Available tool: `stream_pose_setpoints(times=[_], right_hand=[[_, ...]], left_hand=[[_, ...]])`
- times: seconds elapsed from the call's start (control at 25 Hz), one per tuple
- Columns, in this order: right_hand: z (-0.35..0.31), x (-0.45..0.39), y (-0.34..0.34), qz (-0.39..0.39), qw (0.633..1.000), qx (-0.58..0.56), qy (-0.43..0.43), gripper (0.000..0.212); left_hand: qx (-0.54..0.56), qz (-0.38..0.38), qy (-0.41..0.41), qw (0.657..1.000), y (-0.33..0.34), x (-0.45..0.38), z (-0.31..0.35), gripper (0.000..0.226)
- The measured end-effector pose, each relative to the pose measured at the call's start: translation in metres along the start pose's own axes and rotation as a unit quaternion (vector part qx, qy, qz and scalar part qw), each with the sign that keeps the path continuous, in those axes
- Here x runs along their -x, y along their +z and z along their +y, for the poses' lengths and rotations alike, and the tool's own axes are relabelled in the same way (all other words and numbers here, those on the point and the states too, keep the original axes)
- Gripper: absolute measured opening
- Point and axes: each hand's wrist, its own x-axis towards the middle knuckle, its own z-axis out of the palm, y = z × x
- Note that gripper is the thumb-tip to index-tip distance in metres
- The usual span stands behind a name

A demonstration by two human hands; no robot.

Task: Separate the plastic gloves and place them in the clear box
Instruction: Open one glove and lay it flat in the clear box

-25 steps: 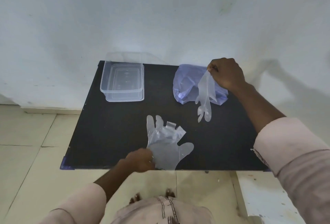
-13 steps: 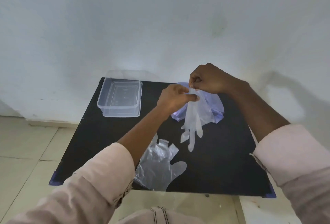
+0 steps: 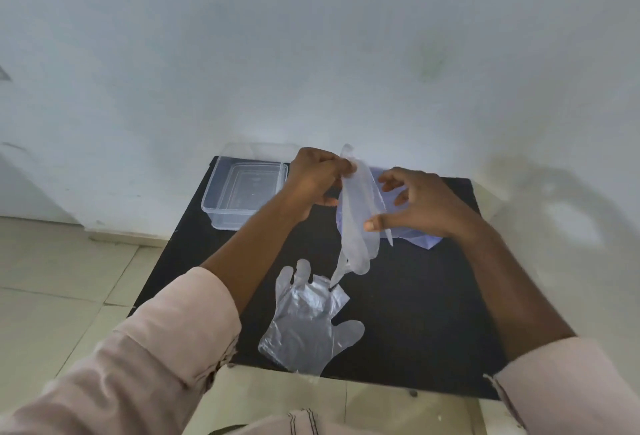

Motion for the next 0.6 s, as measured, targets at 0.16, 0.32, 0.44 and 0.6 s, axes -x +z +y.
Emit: stream_pose_setpoints(times=[0.16,0.32,0.44,0.6], right_hand=[[-0.005,-0.012,0.032,0.19,0.981,-0.025,-0.015,0.009],[-0.023,-0.021,0.033,0.17,0.963,-0.208,-0.03,0.008],[-0.05,-0.029,0.033,0.138,0.954,-0.264,-0.032,0.007],[-0.092,-0.044,0.037,0.122,0.962,-0.241,-0.036,0.009]], left_hand=[[0.02,0.006,-0.031,0.999,-0.023,0.003,-0.004,0.027],[-0.025,0.007,-0.023,0.999,-0.062,0.003,-0.01,0.025],[-0.062,0.0,0.012,0.998,-0.097,0.004,-0.014,0.021],[-0.029,-0.135,0.03,0.99,-0.128,0.006,-0.021,0.046]])
